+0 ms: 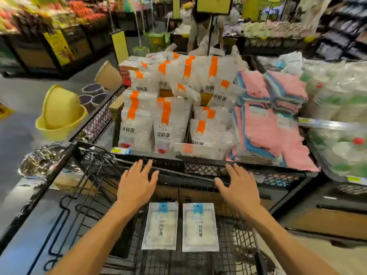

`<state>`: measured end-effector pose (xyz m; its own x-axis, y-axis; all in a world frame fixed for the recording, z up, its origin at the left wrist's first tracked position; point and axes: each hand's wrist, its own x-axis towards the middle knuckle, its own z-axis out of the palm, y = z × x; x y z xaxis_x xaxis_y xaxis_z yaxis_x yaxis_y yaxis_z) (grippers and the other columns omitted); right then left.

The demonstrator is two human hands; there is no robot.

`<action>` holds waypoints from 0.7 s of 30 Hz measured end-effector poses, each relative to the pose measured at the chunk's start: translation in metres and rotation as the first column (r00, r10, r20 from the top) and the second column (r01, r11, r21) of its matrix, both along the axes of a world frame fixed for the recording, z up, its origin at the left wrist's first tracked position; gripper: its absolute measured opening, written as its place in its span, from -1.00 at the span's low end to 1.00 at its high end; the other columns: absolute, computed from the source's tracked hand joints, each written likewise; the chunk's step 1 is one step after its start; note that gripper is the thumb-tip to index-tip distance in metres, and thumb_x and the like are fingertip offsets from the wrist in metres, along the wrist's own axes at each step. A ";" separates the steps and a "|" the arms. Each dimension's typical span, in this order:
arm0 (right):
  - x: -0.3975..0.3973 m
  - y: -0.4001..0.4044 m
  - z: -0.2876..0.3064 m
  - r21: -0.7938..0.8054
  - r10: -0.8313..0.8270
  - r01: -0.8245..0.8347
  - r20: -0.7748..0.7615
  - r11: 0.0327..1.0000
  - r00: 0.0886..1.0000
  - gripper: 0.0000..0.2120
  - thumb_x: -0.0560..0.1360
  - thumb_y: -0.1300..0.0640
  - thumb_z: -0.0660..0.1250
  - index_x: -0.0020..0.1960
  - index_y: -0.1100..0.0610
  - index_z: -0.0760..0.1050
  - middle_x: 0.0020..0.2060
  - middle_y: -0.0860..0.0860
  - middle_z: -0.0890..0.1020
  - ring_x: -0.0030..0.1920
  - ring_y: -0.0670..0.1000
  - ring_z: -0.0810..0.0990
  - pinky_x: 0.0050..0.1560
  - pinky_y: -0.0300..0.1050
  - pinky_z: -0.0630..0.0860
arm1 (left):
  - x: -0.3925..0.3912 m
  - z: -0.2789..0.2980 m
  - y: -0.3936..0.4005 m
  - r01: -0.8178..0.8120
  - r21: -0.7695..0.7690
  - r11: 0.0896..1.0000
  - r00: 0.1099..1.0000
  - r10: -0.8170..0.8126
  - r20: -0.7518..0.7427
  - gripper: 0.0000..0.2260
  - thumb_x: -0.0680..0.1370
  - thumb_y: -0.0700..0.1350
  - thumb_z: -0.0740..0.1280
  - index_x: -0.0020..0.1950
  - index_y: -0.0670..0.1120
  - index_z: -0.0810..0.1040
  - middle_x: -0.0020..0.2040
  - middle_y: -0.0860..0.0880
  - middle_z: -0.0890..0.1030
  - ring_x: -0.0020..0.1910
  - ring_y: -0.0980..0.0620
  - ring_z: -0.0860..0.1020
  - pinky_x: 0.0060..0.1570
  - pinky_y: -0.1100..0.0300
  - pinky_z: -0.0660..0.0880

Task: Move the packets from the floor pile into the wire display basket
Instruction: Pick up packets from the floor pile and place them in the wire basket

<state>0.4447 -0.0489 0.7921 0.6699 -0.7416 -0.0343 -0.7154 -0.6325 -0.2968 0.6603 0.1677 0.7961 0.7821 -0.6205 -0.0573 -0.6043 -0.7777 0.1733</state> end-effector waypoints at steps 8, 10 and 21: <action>-0.057 0.017 0.093 -0.075 -0.135 0.141 0.080 0.987 0.988 -0.25 0.49 -0.45 0.03 0.50 -0.01 0.40 0.46 0.02 0.49 0.48 0.10 0.39 0.51 0.18 0.28 | -0.021 0.098 -0.024 0.222 -0.080 0.972 0.975 -0.218 0.050 -0.45 0.69 0.24 0.01 0.63 0.05 0.20 0.61 -0.09 0.27 0.57 -0.13 0.27 0.50 -0.14 0.28; -0.076 0.023 0.108 -0.070 -0.192 0.199 0.097 0.978 0.977 -0.27 0.51 -0.43 0.10 0.50 0.00 0.40 0.43 0.03 0.52 0.44 0.11 0.43 0.46 0.17 0.35 | -0.028 0.113 -0.036 0.307 -0.080 0.948 0.951 -0.302 0.067 -0.45 0.69 0.24 -0.01 0.65 0.06 0.16 0.64 -0.09 0.21 0.60 -0.11 0.22 0.52 -0.13 0.24; -0.251 0.098 0.139 -0.113 -0.635 0.641 0.091 0.759 0.767 -0.27 0.59 -0.37 0.18 0.61 0.03 0.26 0.59 0.08 0.32 0.59 0.11 0.26 0.56 0.16 0.19 | -0.148 0.127 -0.117 0.767 -0.038 0.640 0.638 -0.755 0.154 -0.18 0.55 0.41 -0.28 0.56 0.01 0.37 0.59 -0.07 0.33 0.55 -0.13 0.32 0.43 -0.17 0.37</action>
<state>0.1940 0.0486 0.9314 0.0384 -0.9930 0.1112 -0.9554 -0.0691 -0.2870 0.5118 0.0507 0.9230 0.0265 -0.9959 0.0869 -0.9941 -0.0171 0.1074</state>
